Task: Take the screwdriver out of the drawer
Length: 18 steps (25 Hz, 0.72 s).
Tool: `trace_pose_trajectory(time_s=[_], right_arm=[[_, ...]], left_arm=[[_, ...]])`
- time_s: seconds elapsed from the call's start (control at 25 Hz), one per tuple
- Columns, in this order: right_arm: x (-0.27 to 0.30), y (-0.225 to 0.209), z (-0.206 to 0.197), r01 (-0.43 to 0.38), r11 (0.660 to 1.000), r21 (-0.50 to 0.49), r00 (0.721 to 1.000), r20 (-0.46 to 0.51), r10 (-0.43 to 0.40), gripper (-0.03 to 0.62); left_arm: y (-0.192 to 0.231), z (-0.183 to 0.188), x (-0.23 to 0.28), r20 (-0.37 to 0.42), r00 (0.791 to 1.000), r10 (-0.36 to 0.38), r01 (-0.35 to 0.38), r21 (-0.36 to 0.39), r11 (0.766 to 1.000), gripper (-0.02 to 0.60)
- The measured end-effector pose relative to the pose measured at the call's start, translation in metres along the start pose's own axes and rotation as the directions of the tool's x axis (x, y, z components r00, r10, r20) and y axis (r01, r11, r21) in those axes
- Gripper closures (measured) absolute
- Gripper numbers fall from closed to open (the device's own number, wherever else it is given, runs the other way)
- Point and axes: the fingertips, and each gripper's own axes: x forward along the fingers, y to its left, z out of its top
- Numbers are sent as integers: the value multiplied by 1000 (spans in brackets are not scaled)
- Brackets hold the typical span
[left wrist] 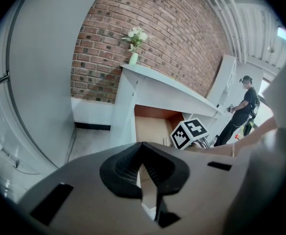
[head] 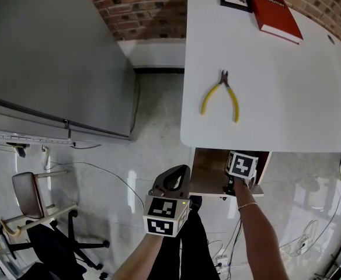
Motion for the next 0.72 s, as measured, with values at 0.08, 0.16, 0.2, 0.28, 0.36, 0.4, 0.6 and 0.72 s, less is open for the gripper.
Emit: trace_pose_trajectory(time_s=[0.08, 0.16, 0.2, 0.28, 0.36, 0.4, 0.6, 0.72], right_arm=[[-3, 2, 0, -24, 999, 28, 1000, 15, 24, 513], [-7, 3, 0, -48, 998, 47, 998, 29, 47, 516], [-9, 4, 0, -60, 997, 53, 998, 36, 59, 517], [-14, 6, 0, -83, 995, 56, 995, 54, 80, 519], [-21, 9, 1, -97, 994, 55, 993, 74, 93, 520], [-24, 11, 2, -103, 993, 56, 992, 82, 98, 520], [-45, 18, 1, -133, 989, 64, 985, 121, 125, 520], [-61, 23, 4, -156, 986, 61, 978, 150, 145, 520]], left_arm=[[-1, 0, 0, -2, 1000, -2, 2, 1, 1000, 589], [-2, 0, 0, 0, 1000, -5, 5, 2, 1000, 589], [-2, 1, 0, 2, 1000, -6, 6, 2, 1000, 589], [-4, 2, 0, 1, 1000, -8, 8, 2, 1000, 589], [-5, 3, -1, 1, 1000, -10, 10, 6, 1000, 589], [-6, 3, -1, 2, 1000, -11, 11, 10, 1000, 589], [-9, 8, -6, 4, 1000, -15, 15, 21, 1000, 589], [-11, 12, -12, 8, 1000, -18, 18, 30, 999, 589]])
